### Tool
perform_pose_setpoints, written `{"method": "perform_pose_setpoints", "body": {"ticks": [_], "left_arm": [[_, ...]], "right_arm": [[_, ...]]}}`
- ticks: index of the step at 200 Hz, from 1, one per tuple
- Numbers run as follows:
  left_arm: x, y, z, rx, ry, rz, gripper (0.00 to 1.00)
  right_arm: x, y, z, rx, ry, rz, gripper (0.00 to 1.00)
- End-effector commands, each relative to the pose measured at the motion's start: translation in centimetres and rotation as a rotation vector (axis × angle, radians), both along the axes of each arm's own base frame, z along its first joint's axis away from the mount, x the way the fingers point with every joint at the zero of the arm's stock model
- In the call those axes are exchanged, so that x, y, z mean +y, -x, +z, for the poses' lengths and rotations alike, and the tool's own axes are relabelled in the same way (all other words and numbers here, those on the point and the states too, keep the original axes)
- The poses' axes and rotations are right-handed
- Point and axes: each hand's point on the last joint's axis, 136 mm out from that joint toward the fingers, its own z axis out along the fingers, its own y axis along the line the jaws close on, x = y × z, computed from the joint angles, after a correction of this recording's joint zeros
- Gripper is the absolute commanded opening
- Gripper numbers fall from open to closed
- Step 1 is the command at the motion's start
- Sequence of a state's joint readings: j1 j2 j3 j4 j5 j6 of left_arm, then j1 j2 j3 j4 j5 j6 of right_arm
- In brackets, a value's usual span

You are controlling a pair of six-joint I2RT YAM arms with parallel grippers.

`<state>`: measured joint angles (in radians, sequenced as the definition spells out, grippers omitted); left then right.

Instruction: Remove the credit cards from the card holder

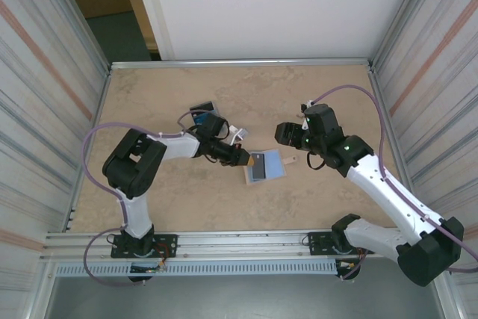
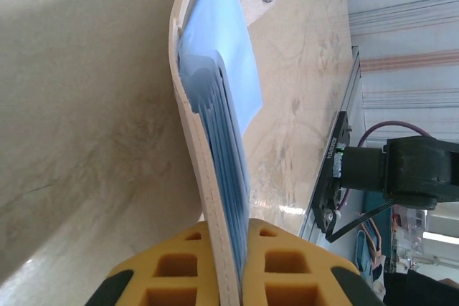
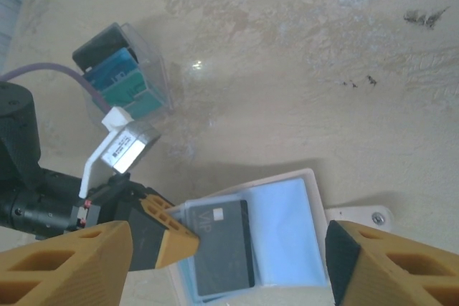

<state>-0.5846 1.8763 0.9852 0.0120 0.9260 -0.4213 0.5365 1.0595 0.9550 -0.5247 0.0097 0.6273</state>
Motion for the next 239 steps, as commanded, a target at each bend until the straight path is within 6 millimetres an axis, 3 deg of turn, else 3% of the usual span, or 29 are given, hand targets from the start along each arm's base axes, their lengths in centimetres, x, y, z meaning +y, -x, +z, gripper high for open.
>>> {"method": "perform_pose_setpoints", "body": {"ticks": [1, 69, 116, 239], "left_arm": [[0.3, 0.7, -0.5, -0.001, 0.012, -0.052, 0.13], [2.5, -1.0, -2.2, -0.024, -0.078, -0.005, 0.31], [3.2, -2.5, -2.2, -0.056, -0.108, 0.02, 0.33], [1.6, -5.9, -0.9, -0.113, -0.066, 0.075, 0.33]], "right_arm": [[0.0, -0.3, -0.3, 0.015, -0.015, -0.019, 0.75], [0.0, -0.6, -1.1, 0.04, -0.017, -0.039, 0.77], [-0.1, -0.8, -1.3, 0.044, -0.025, -0.052, 0.76], [0.0, -0.9, -2.2, 0.067, -0.022, -0.052, 0.73]]}}
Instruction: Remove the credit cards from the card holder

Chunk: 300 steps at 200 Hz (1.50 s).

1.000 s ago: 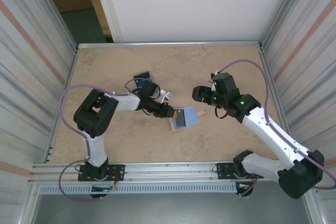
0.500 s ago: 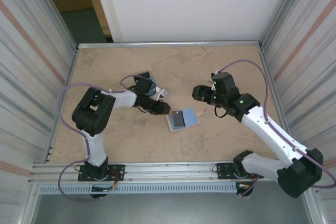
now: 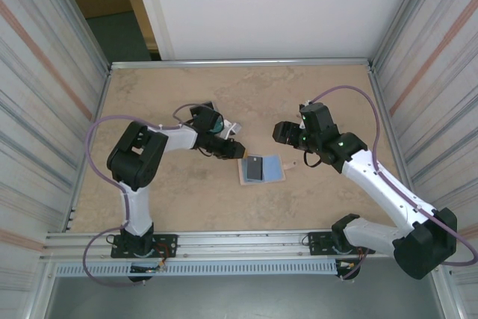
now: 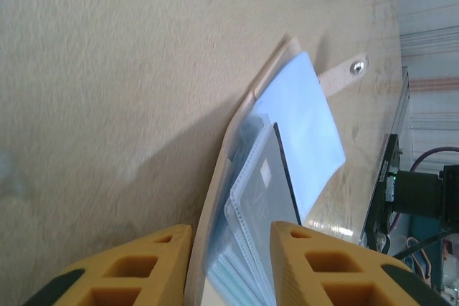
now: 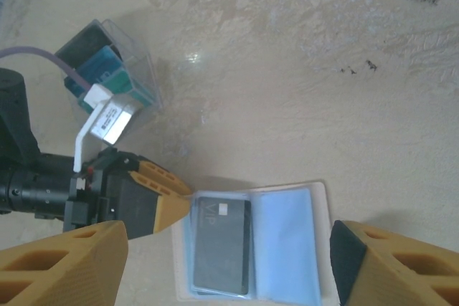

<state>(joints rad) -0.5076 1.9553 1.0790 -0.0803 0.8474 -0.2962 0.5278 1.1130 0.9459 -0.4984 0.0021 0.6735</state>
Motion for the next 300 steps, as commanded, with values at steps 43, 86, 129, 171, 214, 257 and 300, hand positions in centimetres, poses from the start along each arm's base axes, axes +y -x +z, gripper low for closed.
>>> {"method": "perform_pose_setpoints", "body": {"ticks": [43, 86, 129, 171, 214, 257, 300], "left_arm": [[1.5, -2.3, 2.9, -0.134, -0.089, 0.13, 0.43], [4.9, -0.6, 5.1, -0.322, -0.322, 0.285, 0.49], [4.2, 3.2, 4.8, -0.418, -0.405, 0.329, 0.45], [3.1, 4.4, 2.7, -0.398, -0.413, 0.352, 0.39], [1.2, 4.9, 1.2, -0.398, -0.418, 0.279, 0.32], [0.7, 4.4, 0.3, -0.396, -0.433, 0.275, 0.21], [0.7, 4.4, -0.3, -0.387, -0.456, 0.262, 0.16]], "right_arm": [[-0.3, 0.6, -1.4, 0.045, -0.028, -0.016, 0.66], [0.5, 1.8, -3.6, 0.124, -0.124, 0.005, 0.6], [2.1, 3.2, -6.7, 0.224, -0.176, 0.089, 0.39], [3.4, 4.2, -9.7, 0.3, -0.228, 0.132, 0.34], [3.7, 4.0, -11.6, 0.326, -0.225, 0.139, 0.35], [4.9, 3.5, -12.9, 0.35, -0.228, 0.177, 0.28], [5.7, 3.0, -14.3, 0.387, -0.206, 0.2, 0.23]]}}
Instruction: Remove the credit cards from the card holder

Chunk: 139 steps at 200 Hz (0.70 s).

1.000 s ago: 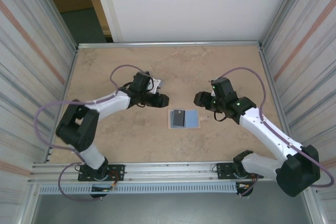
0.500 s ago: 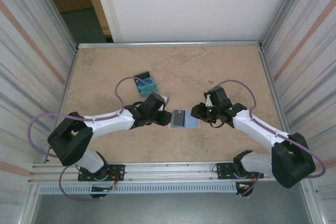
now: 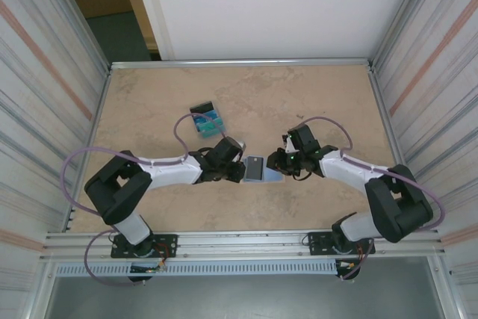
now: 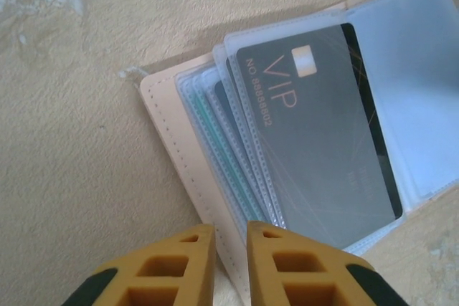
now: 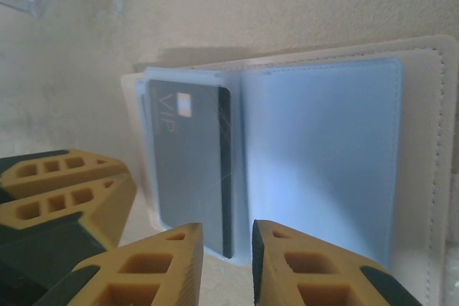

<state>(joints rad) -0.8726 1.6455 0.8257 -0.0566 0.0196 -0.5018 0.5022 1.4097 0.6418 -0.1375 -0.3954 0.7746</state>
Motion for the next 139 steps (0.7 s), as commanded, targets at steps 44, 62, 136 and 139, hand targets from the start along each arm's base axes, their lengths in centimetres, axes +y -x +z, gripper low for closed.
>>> {"method": "perform_pose_setpoints", "body": {"ticks": [44, 62, 136, 139], "left_arm": [[-0.8, -0.9, 0.6, -0.024, -0.007, -0.01, 0.15], [-1.0, -0.8, 0.4, -0.015, -0.012, -0.017, 0.15], [-1.2, -0.4, -0.5, 0.019, -0.023, -0.036, 0.13], [-1.2, -0.4, -0.6, 0.021, -0.023, -0.036, 0.13]], "right_arm": [[2.1, -1.0, -0.6, 0.008, -0.034, 0.064, 0.2], [2.5, -1.2, -0.9, 0.016, -0.042, 0.072, 0.19], [3.3, -1.3, -1.9, 0.05, -0.068, 0.089, 0.14], [3.3, -1.3, -1.8, 0.051, -0.07, 0.09, 0.14]]}}
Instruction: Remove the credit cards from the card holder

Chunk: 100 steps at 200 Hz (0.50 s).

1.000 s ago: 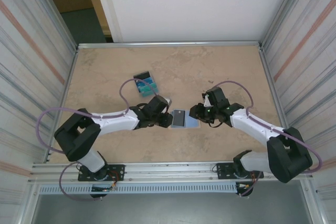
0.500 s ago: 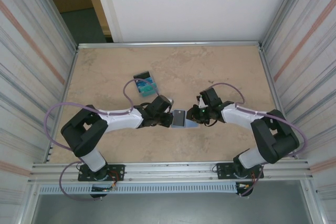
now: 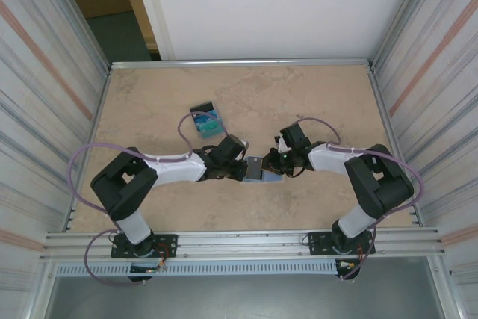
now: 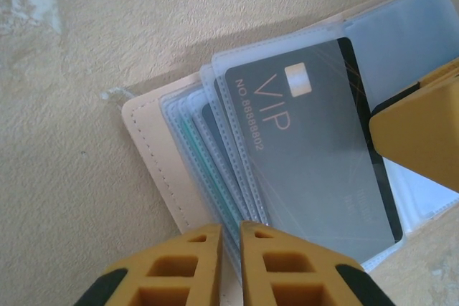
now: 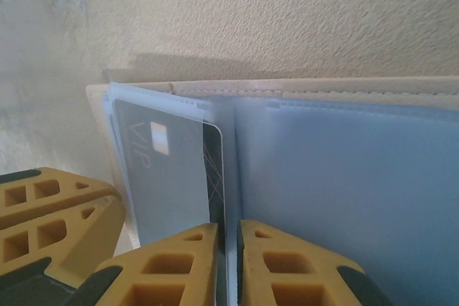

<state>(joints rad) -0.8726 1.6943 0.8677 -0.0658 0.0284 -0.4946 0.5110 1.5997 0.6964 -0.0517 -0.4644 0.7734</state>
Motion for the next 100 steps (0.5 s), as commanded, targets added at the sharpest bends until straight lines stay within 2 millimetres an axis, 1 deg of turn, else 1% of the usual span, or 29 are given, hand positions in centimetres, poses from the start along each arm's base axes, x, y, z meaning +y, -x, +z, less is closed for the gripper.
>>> {"method": "perform_pose_setpoints", "body": {"ticks": [1, 59, 100], "left_arm": [[-0.4, 0.0, -0.1, 0.009, -0.013, -0.025, 0.13], [-0.5, 0.5, -0.7, 0.035, -0.017, -0.043, 0.12], [-0.5, 0.5, -0.7, 0.037, -0.018, -0.046, 0.12]], "right_arm": [[1.3, -0.4, 0.8, -0.02, -0.045, 0.042, 0.14], [1.9, -0.4, 1.9, -0.029, -0.105, 0.049, 0.14], [2.0, -0.2, 1.4, -0.012, -0.111, 0.048, 0.14]]}}
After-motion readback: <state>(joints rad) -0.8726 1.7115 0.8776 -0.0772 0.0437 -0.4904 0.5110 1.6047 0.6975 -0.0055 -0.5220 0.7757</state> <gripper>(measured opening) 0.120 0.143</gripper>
